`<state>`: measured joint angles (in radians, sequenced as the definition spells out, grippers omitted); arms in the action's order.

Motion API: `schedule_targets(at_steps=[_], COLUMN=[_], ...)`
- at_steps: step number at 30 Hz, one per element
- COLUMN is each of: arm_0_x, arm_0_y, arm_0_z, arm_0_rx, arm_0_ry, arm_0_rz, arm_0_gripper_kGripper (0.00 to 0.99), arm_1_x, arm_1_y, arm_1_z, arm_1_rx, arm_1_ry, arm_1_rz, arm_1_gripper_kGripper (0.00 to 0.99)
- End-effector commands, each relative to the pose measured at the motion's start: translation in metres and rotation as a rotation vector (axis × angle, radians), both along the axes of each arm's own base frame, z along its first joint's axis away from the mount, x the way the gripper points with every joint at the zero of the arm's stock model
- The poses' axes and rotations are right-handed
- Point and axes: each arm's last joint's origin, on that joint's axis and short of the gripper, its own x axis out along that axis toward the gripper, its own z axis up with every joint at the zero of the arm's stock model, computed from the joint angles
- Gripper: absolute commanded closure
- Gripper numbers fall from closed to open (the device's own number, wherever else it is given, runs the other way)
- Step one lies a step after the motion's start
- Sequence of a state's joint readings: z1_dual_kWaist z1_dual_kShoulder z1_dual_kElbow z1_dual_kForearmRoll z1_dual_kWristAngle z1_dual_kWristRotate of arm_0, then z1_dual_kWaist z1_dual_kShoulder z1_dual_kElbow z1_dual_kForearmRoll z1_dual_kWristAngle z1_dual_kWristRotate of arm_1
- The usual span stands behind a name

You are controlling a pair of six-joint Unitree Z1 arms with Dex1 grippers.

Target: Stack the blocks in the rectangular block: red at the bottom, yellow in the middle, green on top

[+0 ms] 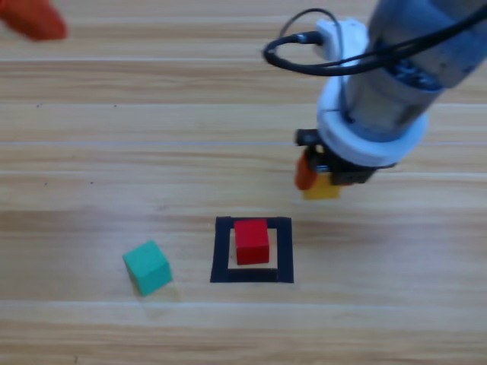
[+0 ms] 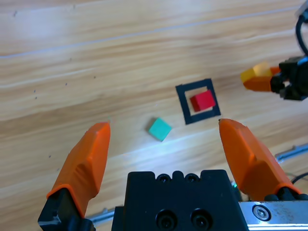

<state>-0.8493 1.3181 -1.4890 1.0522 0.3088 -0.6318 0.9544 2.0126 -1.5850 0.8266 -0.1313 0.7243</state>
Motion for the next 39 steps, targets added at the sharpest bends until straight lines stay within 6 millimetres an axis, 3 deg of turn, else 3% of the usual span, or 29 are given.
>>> schedule_targets(at_steps=[1,6,15,20,39], arm_0_x=[-0.006,-0.006,-0.004,-0.005,-0.005], arm_0_y=[0.009,0.005,0.001,0.001,0.001], arm_0_z=[-0.024,-0.059,-0.075,-0.08,-0.085], arm_0_rx=[0.04,0.053,0.051,0.045,0.034], arm_0_ry=[0.064,0.094,0.123,0.126,0.134], arm_0_rz=[-0.016,-0.112,-0.133,-0.133,-0.137], arm_0_gripper_kGripper=[0.025,0.025,0.025,0.025,0.027], arm_1_x=[-0.013,-0.006,-0.01,-0.01,-0.014], arm_1_y=[0.049,0.071,0.099,0.102,0.1], arm_1_z=[-0.04,-0.052,-0.066,-0.076,-0.085], arm_1_rx=[-0.064,-0.069,-0.093,-0.112,-0.151], arm_1_ry=[0.043,0.056,0.067,0.071,0.071], arm_1_rz=[0.043,0.025,0.058,0.052,0.028], arm_1_gripper_kGripper=[0.915,0.915,0.915,0.915,0.915])
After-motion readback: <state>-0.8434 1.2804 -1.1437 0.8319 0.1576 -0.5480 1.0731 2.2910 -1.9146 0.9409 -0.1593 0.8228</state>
